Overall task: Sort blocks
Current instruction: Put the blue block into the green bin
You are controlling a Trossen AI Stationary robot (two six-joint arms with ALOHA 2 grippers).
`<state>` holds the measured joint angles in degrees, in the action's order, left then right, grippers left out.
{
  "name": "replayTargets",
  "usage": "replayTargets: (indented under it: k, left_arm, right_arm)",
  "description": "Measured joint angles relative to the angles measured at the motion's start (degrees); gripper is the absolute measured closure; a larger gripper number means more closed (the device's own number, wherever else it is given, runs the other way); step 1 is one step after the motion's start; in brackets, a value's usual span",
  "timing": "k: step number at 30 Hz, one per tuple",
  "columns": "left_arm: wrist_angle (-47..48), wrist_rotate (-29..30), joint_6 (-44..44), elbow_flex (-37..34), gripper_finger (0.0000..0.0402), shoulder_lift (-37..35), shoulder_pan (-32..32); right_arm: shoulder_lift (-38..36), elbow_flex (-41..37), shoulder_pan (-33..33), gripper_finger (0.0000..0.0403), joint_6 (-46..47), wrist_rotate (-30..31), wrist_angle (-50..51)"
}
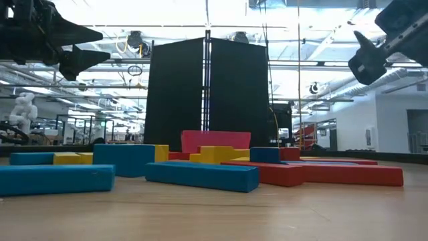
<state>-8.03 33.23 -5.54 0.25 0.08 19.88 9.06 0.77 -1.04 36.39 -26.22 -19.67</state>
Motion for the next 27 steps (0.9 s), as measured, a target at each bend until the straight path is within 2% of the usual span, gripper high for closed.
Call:
replayTargets:
  k: [2, 6, 11, 14, 16, 20, 23, 25, 27]
  left_arm:
    - [0.00, 0.00, 0.00, 0.01, 0.0098, -0.01, 0.02]
    - [0.00, 0.00, 0.00, 0.02, 0.0098, -0.01, 0.00]
    - [-0.02, 0.00, 0.00, 0.01, 0.0098, 0.02, 0.02]
    - [-0.66, 0.30, 0.14, 0.00, 0.0098, 0.01, -0.04]
    - [-0.63, 1.37, 0.69, 0.00, 0.0098, 0.01, -0.04]
    - [-4.45, 0.99, 0.97, 0.01, 0.0098, -0.01, -0.04]
    - [-10.45, 0.22, 1.57, 0.00, 0.0098, 0.04, -0.04]
    - [-14.82, -1.53, 1.42, 0.02, 0.0098, 0.04, -0.06]
    - [-21.48, -6.78, 1.41, 0.37, 0.0098, 0.04, -0.04]
  right_arm:
    - [0.00, -0.01, 0.00, 0.0067, 4.09, 2.22, -1.17]
    - [0.00, 0.01, 0.00, 0.0067, 11.73, 11.87, -1.87]
    - [0.02, 0.01, 0.02, 0.0067, 17.86, 15.80, -0.28]
    - [0.02, 0.01, 0.02, 0.0067, 25.59, 25.39, -0.38]
    - [0.07, -0.01, -0.01, 0.0067, 30.27, 32.08, -4.05]
    - [0.02, 0.50, 0.02, 0.0067, 24.34, 37.14, -15.92]
    - [1.47, 4.86, 0.00, 0.0067, 15.95, 41.41, -19.61]
    - [3.60, 10.06, 0.00, 0.0067, 9.49, 41.00, -19.39]
    - [7.56, 16.36, 0.00, 0.0067, 2.98, 38.06, -18.87]
